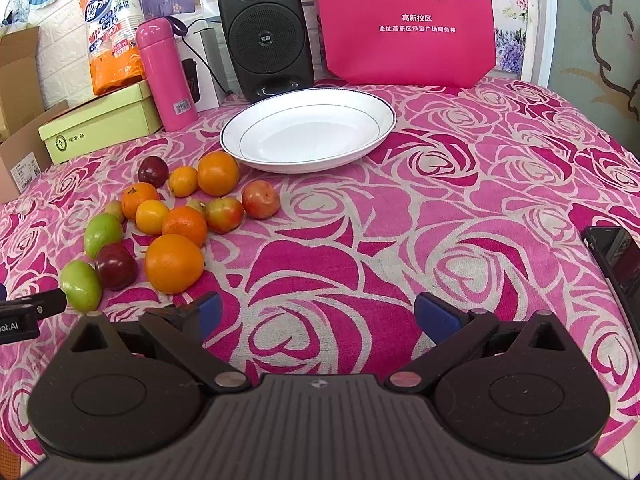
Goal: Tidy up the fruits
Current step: 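Move both tools toward the fruit pile, then close the left tool on a green apple while the right tool grasps an orange, then lift and carry the green apple and orange over the white plate, then open the right tool to drop the orange while the left releases the apple, then move both open tools back to the fruit pile, then close the right tool on a large orange while the left grasps a dark red plum, then carry the orange and the dark red plum over the white plate, then open the right tool to release the orange while the left releases the plum, then move both open tools back to the fruit pile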
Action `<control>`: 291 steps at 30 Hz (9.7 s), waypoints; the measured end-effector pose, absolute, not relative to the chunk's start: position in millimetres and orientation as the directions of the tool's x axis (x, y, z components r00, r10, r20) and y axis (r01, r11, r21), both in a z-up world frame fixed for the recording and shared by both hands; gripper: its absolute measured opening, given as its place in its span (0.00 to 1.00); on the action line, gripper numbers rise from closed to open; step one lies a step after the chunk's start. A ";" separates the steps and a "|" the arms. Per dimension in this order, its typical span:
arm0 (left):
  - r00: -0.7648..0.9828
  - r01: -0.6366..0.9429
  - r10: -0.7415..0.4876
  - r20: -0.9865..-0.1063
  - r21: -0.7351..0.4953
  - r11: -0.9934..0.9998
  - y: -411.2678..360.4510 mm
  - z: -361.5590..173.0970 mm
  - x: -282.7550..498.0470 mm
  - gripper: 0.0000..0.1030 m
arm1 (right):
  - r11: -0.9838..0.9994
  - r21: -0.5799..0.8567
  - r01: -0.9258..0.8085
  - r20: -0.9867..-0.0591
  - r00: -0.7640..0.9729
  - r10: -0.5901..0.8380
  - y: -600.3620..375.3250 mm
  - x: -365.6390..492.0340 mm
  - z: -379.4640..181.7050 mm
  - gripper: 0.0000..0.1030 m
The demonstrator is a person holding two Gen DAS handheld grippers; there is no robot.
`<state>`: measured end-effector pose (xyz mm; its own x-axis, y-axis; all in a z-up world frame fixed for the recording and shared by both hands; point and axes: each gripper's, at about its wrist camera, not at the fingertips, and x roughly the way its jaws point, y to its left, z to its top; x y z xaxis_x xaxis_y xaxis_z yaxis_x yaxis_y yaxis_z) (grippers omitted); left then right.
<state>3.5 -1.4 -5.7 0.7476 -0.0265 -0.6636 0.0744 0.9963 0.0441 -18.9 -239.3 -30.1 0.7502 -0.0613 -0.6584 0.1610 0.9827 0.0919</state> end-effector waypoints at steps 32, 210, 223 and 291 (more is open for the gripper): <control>0.584 0.219 -0.374 -0.721 -0.303 0.927 8.5 -9.6 37.8 1.00 | 0.958 0.136 -0.254 -0.610 0.741 0.283 -193.4 13.1 -29.2 0.98; 0.619 0.428 -0.492 -0.612 -0.261 0.865 -45.2 20.7 71.2 0.86 | 0.974 0.189 -0.122 -0.547 0.811 0.207 -235.0 38.1 -15.6 0.60; 0.648 0.506 -0.537 -0.540 -0.222 0.834 -112.9 77.4 166.0 0.86 | 0.994 0.105 -0.023 -0.432 0.899 0.066 -290.0 83.2 32.0 0.60; 0.750 0.283 -0.288 -0.595 -0.106 0.953 -74.9 55.1 106.7 1.00 | 0.990 0.119 -0.082 -0.478 0.869 0.129 -277.2 64.1 12.8 1.00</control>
